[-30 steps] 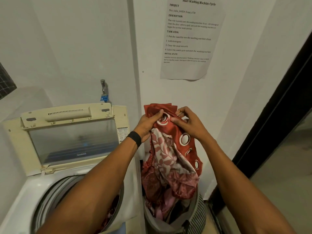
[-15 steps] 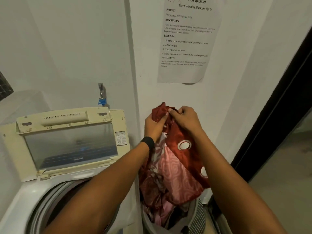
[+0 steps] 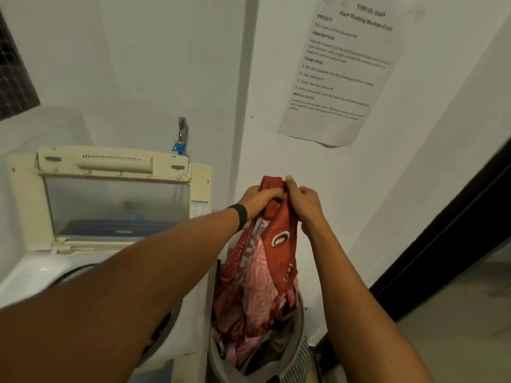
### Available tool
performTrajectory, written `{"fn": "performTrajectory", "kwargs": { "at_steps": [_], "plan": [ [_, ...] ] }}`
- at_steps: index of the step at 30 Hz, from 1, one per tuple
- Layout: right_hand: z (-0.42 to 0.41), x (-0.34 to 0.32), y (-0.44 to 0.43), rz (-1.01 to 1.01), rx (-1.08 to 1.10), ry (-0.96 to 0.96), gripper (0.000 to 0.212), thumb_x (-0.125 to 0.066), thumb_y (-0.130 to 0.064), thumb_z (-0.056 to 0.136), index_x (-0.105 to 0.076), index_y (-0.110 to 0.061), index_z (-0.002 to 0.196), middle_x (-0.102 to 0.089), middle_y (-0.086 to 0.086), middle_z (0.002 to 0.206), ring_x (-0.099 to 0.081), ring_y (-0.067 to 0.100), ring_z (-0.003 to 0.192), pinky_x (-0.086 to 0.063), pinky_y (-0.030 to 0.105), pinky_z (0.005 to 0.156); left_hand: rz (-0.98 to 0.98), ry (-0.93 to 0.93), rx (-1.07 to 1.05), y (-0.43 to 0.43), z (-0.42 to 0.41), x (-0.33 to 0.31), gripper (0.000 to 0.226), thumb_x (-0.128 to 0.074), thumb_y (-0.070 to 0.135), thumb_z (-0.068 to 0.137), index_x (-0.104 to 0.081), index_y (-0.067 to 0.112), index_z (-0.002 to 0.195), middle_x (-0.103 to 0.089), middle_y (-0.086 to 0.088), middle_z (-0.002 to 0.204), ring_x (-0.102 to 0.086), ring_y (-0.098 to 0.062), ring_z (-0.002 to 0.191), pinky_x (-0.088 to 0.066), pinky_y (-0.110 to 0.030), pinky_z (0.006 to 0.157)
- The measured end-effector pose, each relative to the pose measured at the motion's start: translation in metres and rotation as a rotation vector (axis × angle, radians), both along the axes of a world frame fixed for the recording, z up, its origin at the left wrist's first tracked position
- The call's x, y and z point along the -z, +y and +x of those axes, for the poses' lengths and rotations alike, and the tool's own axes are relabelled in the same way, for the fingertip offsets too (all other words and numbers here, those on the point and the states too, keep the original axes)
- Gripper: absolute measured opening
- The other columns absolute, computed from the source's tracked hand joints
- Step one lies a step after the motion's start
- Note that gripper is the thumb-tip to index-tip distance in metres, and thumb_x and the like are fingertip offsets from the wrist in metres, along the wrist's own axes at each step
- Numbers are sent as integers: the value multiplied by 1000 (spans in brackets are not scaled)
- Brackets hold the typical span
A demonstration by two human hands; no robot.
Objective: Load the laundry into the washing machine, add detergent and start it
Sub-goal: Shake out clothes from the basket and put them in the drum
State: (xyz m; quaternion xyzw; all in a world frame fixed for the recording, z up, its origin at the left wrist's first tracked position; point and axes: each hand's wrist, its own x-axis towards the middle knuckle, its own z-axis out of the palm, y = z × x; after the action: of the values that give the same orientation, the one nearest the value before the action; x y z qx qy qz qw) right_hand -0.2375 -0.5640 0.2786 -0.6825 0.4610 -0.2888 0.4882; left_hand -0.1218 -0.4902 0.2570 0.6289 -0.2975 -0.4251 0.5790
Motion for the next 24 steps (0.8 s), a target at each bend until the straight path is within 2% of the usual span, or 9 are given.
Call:
{"fn": "performTrajectory", "kwargs": {
  "at_steps": [2,4,7,10,13,17,20,22,24],
  "plan": [
    [-2,-2,6,115,-84,-96,44,-52,-51,101,-71,-11,99,-75,11,99,-72,23,89,-60,38,79,15,-50,8,4,6,-10,36,-79,25,76,-74,13,110,-78,-12,103,-75,-32,99,-62,-42,90],
    [-7,-7,14,194,-133,-194,29,-47,-31,101,-71,-15,103,-76,8,105,-70,19,88,-56,32,73,23,-90,12,6,14,-24,38,-82,22,72,-75,13,108,-79,-11,102,-75,-31,99,-63,-41,89],
    [-11,1,19,192,-151,-245,18,-48,-17,92,-65,-14,97,-71,5,99,-65,20,89,-54,37,77,30,-139,34,9,19,-37,34,-81,18,71,-76,9,104,-79,-13,101,-75,-32,98,-62,-44,90],
    [-15,10,17,146,-173,-252,17,-57,-7,91,-61,-12,107,-67,5,92,-64,17,86,-57,37,81,38,-173,14,8,19,-42,32,-78,17,77,-75,8,107,-78,-13,104,-74,-30,99,-61,-38,85],
    [-21,14,23,77,-203,-279,19,-69,-9,92,-58,-12,107,-66,2,83,-67,12,77,-59,35,76,29,-184,-15,10,19,-41,32,-76,18,80,-74,7,110,-77,-14,108,-74,-28,98,-61,-37,87],
    [-38,21,22,-55,-284,-81,33,-76,-27,92,-56,-7,108,-66,17,99,-70,18,87,-62,37,80,16,-170,-83,14,9,-24,36,-78,21,76,-75,8,109,-77,-14,106,-73,-28,99,-60,-41,92],
    [-56,26,10,60,-573,240,41,-83,-30,86,-60,-18,118,-74,0,109,-73,16,99,-62,33,88,-14,-114,-161,18,8,-15,42,-76,29,64,-76,15,103,-77,-10,103,-72,-28,98,-60,-41,93],
    [-66,33,2,62,-704,439,45,-80,-31,88,-63,-22,129,-74,-4,119,-72,12,104,-59,36,96,-25,-92,-195,22,12,-16,30,-78,27,65,-75,17,93,-77,-9,101,-72,-28,98,-60,-39,92],
    [-69,30,-3,-67,-613,376,32,-76,-33,93,-69,-21,121,-76,-1,114,-73,10,97,-60,38,93,-27,-103,-201,26,18,-16,15,-78,19,73,-74,15,87,-77,-14,99,-73,-27,95,-59,-37,91]
  ]
}}
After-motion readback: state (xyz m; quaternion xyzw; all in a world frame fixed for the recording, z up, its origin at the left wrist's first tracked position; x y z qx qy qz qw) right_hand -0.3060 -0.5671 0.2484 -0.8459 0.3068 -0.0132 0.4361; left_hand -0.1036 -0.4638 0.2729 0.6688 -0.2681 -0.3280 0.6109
